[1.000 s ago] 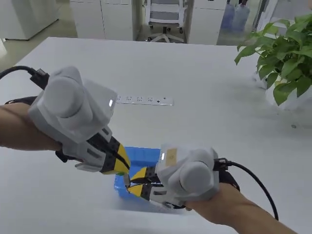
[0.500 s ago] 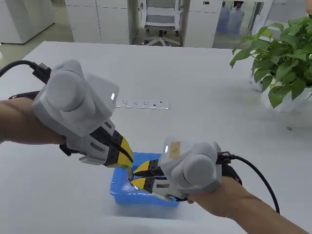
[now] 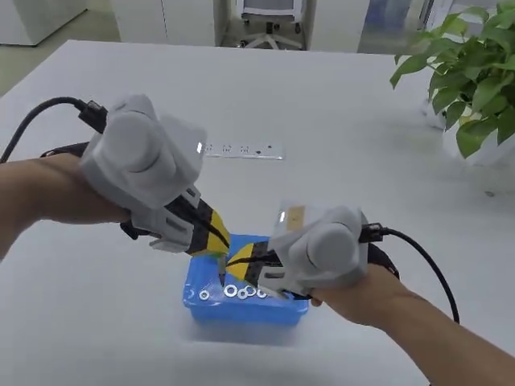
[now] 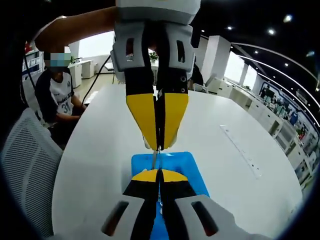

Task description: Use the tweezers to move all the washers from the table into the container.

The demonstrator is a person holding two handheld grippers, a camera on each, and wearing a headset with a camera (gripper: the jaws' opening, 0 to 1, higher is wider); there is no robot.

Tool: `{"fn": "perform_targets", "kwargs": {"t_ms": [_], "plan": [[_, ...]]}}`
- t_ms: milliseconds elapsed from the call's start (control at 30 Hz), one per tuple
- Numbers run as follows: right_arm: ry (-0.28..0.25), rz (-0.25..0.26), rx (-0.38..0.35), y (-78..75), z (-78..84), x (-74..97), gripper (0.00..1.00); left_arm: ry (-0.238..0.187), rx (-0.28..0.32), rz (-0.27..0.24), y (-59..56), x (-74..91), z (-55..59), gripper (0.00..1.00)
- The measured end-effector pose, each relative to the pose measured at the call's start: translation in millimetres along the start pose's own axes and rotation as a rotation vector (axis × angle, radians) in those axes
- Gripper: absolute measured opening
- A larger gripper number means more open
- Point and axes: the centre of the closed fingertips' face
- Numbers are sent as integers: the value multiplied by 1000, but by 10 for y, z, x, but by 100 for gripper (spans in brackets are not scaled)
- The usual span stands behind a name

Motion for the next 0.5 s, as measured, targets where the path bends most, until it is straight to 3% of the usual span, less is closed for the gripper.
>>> {"fn": "perform_targets", "kwargs": {"t_ms": [200,500], "plan": [[19,-2,-13,-19,117,-9,2,5,4,11,8,-36,39,5],[27,-4,-11,6,141,-1,2,1,10,11,-14,-53,47,5]]}}
Point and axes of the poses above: the centre of the closed fingertips' face, and the gripper's own axes: x roughly backward along the fingers, y roughly to its left, z roughly out of its underside, and after that the axes turned 3 degrees about z, right-handed
